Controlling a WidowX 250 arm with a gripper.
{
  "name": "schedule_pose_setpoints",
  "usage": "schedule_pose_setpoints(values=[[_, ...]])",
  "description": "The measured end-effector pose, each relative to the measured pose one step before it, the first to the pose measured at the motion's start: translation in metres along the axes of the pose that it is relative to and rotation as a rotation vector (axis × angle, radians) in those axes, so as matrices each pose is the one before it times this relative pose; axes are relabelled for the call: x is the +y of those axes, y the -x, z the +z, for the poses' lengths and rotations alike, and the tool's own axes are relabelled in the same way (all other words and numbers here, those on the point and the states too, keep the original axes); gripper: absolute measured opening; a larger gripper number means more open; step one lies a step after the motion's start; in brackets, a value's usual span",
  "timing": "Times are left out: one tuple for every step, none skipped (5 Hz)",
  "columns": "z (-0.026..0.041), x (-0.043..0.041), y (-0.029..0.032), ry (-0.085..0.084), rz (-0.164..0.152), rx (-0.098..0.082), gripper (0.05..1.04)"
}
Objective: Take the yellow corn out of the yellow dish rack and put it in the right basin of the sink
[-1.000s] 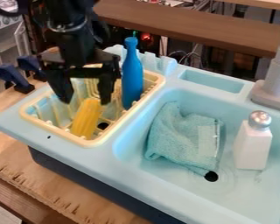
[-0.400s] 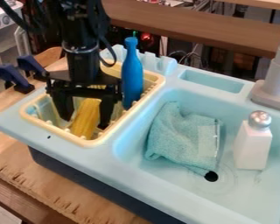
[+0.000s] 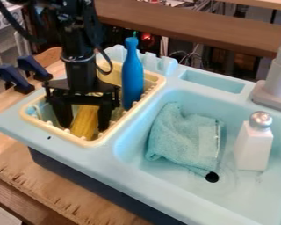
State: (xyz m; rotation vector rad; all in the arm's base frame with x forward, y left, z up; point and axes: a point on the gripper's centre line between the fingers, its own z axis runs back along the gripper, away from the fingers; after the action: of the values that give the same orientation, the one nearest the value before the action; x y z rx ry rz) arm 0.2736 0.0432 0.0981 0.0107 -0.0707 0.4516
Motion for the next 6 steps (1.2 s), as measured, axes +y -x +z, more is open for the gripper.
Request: schedule_pose_setpoints(values=[[-0.00172, 0.00221, 0.00009, 0.0122, 0.0013, 0.0024, 0.726], [0.00718, -0.00622, 0.00544, 0.0012, -0.0475, 0.0115, 0.693], [0.02389, -0.00964, 0.00501, 0.0373, -0.0784, -0.0270, 0.693], [0.03883, -0.01498, -0.00155, 0.0459, -0.1135, -0.0333, 0.693], [0.03985, -0.02483, 0.00012, 0.0099, -0.1192, 0.0175, 0.693], [0.02184, -0.05246, -0.00395, 0.0064, -0.1883, 0.0365, 0.693]])
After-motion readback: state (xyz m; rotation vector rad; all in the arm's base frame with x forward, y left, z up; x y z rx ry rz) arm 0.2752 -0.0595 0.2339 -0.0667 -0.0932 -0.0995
